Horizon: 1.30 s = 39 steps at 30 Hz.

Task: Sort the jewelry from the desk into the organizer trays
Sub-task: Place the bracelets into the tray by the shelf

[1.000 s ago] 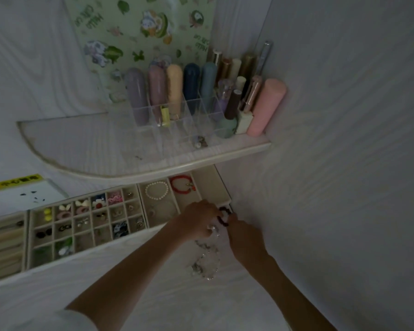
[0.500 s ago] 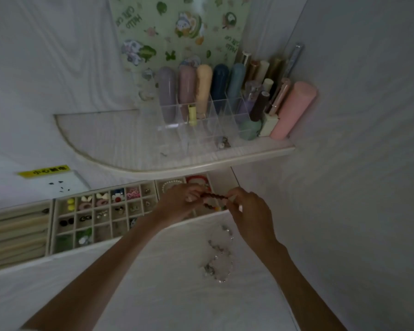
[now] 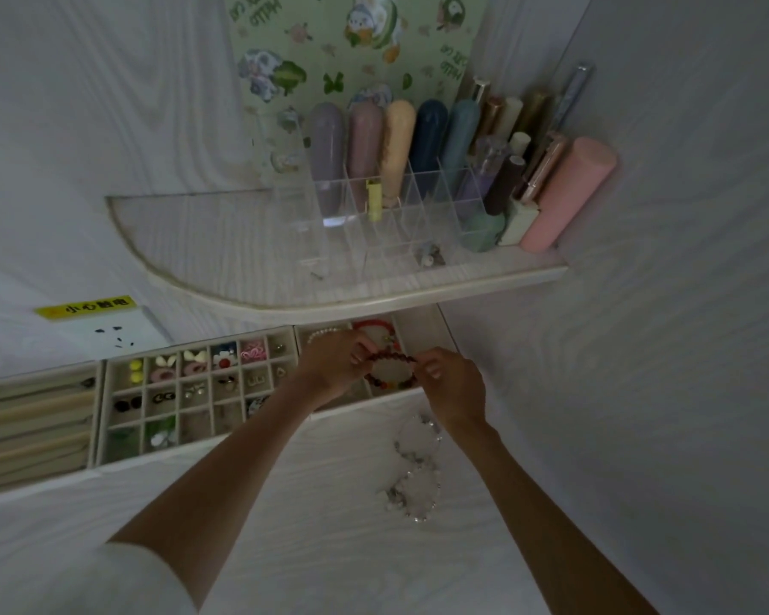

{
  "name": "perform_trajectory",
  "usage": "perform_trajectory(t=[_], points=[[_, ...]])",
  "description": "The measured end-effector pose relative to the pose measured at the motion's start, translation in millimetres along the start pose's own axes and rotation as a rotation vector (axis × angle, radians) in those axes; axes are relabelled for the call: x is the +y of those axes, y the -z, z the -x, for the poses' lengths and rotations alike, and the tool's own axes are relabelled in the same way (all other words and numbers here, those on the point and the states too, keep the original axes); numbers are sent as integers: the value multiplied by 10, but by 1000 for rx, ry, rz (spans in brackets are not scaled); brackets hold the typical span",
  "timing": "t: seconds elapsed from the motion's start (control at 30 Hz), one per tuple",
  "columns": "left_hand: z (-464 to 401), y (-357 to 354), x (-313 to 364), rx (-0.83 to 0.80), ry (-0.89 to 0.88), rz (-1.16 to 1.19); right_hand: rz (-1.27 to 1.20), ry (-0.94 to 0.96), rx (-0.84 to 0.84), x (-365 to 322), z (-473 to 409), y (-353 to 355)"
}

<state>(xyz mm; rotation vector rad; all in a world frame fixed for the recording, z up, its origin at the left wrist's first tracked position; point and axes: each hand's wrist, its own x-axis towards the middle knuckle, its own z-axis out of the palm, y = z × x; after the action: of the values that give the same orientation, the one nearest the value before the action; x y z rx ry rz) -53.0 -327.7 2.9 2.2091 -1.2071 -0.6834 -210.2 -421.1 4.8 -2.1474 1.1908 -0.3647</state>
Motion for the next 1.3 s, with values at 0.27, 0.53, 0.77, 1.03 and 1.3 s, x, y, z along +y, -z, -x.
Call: perform_trajectory(t=[0.27, 0.53, 0.77, 1.03, 1.3], points=[[-64, 27, 11, -18, -129, -370, 239, 78, 38, 38, -89, -61], [61, -4, -67, 26, -211, -459, 472, 168, 80, 6, -134, -161], [94, 20, -28, -64, -388, -654, 491, 352, 118, 118, -15, -149], [148, 39, -11, -217, -452, -817, 687, 404, -72, 201, 118, -146], [245, 114, 48, -231, -471, -811, 587, 344, -201, -40, 10, -73]])
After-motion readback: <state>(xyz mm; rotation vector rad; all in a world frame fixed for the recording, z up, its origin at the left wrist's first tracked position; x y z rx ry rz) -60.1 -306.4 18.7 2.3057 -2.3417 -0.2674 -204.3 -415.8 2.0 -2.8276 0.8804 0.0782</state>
